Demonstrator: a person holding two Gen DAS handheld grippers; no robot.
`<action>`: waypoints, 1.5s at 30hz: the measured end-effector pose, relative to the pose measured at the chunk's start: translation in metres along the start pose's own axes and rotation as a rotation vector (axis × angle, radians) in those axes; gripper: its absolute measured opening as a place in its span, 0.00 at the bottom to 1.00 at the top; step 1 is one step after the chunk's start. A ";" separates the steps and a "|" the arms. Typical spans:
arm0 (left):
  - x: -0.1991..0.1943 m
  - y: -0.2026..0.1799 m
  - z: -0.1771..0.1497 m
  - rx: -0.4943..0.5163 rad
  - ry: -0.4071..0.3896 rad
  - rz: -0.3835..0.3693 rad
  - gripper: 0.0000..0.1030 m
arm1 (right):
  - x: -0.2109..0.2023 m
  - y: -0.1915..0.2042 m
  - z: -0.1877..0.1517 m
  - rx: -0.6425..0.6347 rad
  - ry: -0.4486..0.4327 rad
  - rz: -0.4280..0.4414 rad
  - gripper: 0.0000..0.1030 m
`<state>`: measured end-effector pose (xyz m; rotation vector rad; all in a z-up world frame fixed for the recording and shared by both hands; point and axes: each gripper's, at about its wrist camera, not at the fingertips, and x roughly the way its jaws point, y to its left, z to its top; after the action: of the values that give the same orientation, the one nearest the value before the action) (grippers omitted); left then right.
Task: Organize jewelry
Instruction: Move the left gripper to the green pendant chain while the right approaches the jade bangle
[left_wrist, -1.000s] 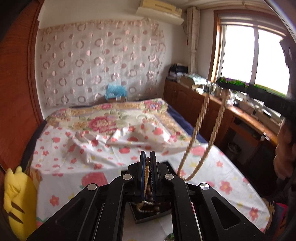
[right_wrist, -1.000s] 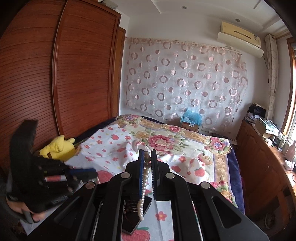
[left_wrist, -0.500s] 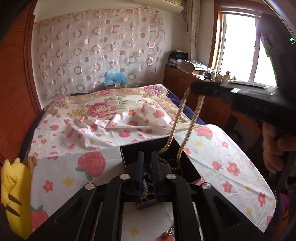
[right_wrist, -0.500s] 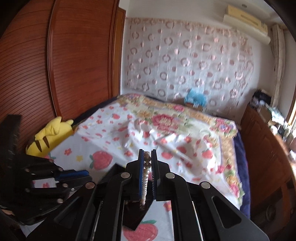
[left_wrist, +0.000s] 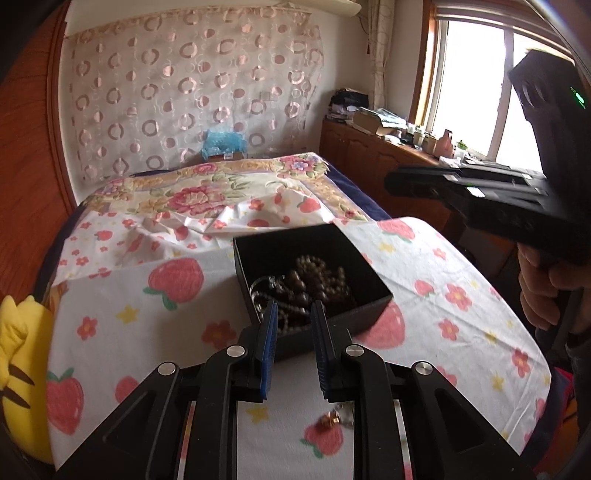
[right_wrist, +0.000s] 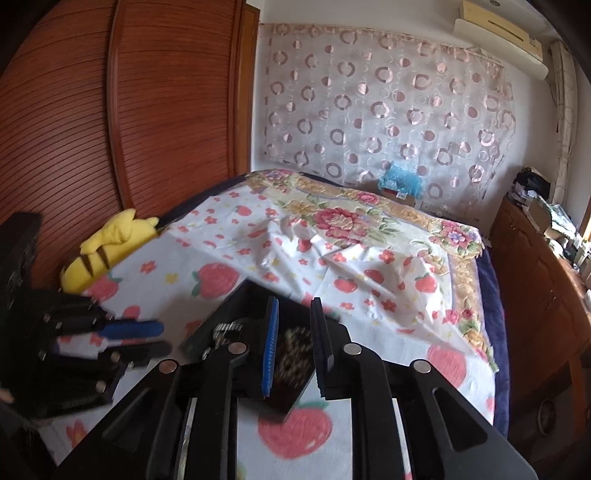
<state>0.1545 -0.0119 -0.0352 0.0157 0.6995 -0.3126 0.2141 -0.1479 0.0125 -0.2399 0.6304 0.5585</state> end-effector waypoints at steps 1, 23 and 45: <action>0.000 -0.001 -0.004 -0.001 0.007 -0.002 0.17 | -0.002 0.002 -0.009 -0.001 0.006 0.008 0.24; 0.021 0.002 -0.063 -0.018 0.150 -0.020 0.23 | 0.016 0.051 -0.132 -0.007 0.157 0.092 0.87; 0.025 -0.015 -0.074 -0.009 0.179 -0.069 0.24 | 0.028 0.063 -0.144 -0.048 0.229 0.105 0.72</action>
<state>0.1212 -0.0238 -0.1065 0.0109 0.8802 -0.3778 0.1269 -0.1378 -0.1207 -0.3205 0.8556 0.6528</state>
